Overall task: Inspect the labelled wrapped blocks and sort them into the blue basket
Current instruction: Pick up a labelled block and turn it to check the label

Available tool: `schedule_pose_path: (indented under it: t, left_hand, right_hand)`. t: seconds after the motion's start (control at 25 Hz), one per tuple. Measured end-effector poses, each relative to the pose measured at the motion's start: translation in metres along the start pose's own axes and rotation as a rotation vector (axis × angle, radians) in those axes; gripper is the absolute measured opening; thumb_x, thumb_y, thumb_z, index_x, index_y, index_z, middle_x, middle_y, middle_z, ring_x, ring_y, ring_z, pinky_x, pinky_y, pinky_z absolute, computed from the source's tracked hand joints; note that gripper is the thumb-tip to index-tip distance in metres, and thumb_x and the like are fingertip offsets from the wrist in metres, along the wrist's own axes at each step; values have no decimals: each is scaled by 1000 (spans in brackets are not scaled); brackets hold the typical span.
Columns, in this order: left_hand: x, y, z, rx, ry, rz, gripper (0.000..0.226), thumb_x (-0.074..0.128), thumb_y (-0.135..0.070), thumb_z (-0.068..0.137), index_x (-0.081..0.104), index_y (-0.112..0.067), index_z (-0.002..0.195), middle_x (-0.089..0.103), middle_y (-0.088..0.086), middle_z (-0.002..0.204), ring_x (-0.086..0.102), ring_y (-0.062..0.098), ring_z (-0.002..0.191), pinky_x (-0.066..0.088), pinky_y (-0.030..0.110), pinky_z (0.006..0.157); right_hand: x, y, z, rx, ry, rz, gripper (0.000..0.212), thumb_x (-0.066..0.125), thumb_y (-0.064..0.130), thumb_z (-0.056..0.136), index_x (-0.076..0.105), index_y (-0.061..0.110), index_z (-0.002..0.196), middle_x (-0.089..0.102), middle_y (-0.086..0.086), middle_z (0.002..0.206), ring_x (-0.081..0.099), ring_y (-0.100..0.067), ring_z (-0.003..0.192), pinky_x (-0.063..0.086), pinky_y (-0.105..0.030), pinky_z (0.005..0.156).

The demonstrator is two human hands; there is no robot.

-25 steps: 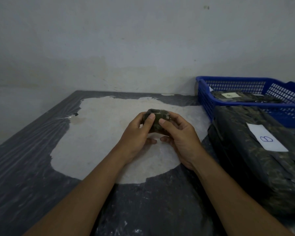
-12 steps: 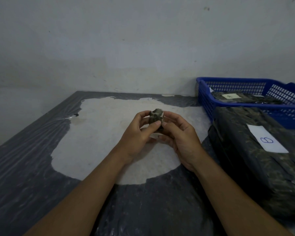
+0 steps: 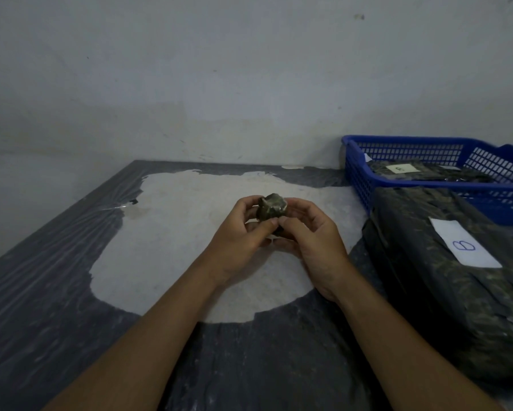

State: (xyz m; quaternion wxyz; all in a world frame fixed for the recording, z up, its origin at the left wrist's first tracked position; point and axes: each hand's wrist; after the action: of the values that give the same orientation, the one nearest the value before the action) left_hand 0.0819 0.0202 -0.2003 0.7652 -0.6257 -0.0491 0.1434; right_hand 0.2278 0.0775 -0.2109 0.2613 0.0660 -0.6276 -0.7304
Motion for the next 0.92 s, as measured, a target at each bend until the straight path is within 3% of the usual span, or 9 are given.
schedule_pose_path:
  t: [0.2,0.48,0.72,0.8,0.92]
  left_hand:
    - [-1,2,0,-23,33,10,44,68,-22,97,52,-23,138,65,0,130,70,14,111,60,40,95]
    - [2,2,-2,10,21,86,42,66,-15,98,51,-20,137,65,-1,127,70,13,108,60,35,94]
    - [2,4,-1,-24,32,7,45,66,-13,97,51,-21,139,63,1,133,69,16,113,59,37,97]
    - [0,3,0,-30,35,-1,44,67,-12,97,53,-20,137,64,2,131,71,16,111,59,37,96]
    - [0,3,0,-23,25,20,45,70,-12,95,53,-20,136,65,1,130,71,17,109,59,37,96]
  right_hand:
    - [1,-4,3,-13,-13,-15,39,63,8,100,63,23,136,70,-6,130,73,-23,112,63,-42,87]
    - [1,-8,2,-96,-47,-147,39,61,-1,98,69,20,129,74,-6,124,73,-24,110,64,-45,85]
    - [-1,-4,3,-62,-21,-136,43,62,1,97,68,23,133,73,1,128,67,-19,123,59,-47,98]
    - [-1,-6,3,-68,-19,-149,44,62,1,97,67,24,134,72,1,129,67,-22,123,61,-46,94]
    - [1,-6,2,-63,-5,-142,44,59,-2,98,67,25,131,72,-1,129,68,-23,122,64,-35,80]
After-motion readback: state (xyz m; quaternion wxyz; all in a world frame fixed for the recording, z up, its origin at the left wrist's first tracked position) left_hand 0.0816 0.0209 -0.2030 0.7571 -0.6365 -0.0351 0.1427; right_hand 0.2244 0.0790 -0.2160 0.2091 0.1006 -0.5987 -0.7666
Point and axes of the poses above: each hand's wrist, its own z-axis towards the middle knuckle, its own x-axis out of the palm, y = z × x
